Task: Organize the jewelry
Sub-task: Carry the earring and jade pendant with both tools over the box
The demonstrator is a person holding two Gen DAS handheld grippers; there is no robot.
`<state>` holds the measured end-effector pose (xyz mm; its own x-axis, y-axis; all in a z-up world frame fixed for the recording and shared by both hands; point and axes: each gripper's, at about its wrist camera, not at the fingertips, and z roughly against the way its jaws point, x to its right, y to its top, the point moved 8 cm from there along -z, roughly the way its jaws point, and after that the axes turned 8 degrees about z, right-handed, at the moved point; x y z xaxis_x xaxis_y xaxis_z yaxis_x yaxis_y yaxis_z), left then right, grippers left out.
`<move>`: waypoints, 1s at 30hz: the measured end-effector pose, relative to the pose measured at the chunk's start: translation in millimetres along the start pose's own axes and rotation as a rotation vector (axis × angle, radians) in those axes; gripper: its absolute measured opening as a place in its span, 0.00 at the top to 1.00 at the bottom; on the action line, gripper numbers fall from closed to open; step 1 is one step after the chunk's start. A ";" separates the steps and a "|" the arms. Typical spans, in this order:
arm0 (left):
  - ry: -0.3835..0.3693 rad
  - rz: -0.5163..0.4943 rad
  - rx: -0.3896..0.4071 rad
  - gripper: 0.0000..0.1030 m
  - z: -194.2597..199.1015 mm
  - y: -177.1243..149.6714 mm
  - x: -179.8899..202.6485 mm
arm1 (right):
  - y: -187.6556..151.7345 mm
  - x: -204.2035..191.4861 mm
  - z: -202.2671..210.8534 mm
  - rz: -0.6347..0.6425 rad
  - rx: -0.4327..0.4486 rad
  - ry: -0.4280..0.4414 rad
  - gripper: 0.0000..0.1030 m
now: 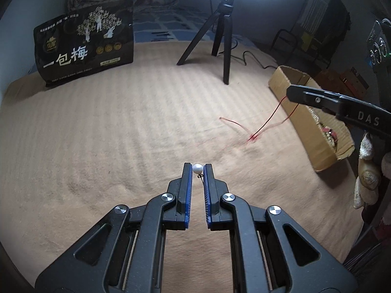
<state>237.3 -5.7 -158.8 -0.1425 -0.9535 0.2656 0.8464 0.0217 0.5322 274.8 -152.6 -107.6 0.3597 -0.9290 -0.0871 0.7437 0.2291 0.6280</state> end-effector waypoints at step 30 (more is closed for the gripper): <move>-0.136 -0.130 0.069 0.92 -1.5 30.4 131.8 | -0.5 147.3 128.6 -0.157 0.193 -0.193 0.71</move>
<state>245.0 -131.2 -108.8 -0.3202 -0.9005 0.2944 0.7797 -0.0739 0.6218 254.9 -326.9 -21.3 0.1218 -0.9909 -0.0580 0.6547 0.0363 0.7550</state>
